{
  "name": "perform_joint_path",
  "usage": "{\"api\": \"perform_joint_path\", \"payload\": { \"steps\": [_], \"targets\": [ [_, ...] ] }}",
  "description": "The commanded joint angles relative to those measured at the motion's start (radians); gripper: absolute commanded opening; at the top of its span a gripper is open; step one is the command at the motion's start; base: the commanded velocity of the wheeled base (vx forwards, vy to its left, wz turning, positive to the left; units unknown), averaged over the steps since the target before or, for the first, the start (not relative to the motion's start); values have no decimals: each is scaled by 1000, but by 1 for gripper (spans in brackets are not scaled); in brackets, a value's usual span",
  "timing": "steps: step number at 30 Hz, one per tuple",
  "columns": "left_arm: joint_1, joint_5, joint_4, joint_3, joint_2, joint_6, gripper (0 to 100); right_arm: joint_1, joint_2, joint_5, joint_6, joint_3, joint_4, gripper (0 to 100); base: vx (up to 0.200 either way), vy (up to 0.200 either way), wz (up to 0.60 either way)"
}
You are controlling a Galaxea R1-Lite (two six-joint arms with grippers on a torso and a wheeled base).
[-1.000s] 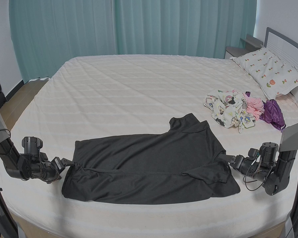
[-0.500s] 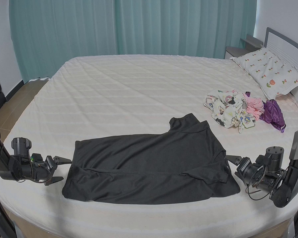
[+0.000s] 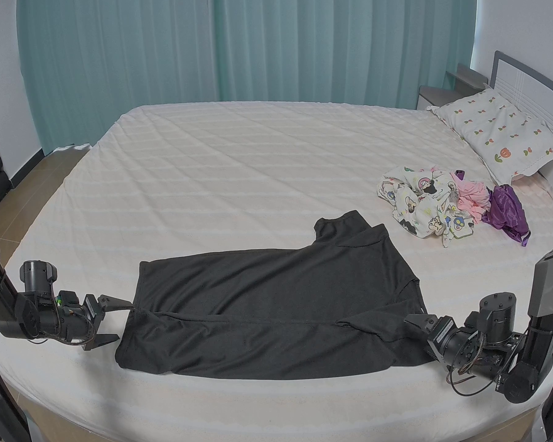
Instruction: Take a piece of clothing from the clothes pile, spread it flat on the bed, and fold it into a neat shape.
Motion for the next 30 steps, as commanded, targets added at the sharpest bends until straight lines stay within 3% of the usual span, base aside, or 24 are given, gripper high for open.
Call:
{"api": "perform_joint_path", "payload": {
  "steps": [1, 18, 19, 23, 30],
  "targets": [
    [-2, 1, -1, 2, 3, 1, 100, 13, 51, -6, 13, -45, -2, 100, 0, 0, 0],
    [-2, -1, -1, 2, 3, 6, 100, 48, 140, -63, 36, -166, -2, 100, 0, 0, 0],
    [-2, -1, -1, 2, 3, 6, 100, 48, 138, -63, 36, -164, -1, 0, 0, 0, 0],
    [-2, -1, -1, 2, 3, 6, 100, 65, 124, -66, 36, -144, -2, 0, 0, 0, 0],
    [-2, -1, -1, 2, 3, 7, 100, 103, 109, -150, 7, -128, -4, 0, 0, 0, 0]
  ]
}}
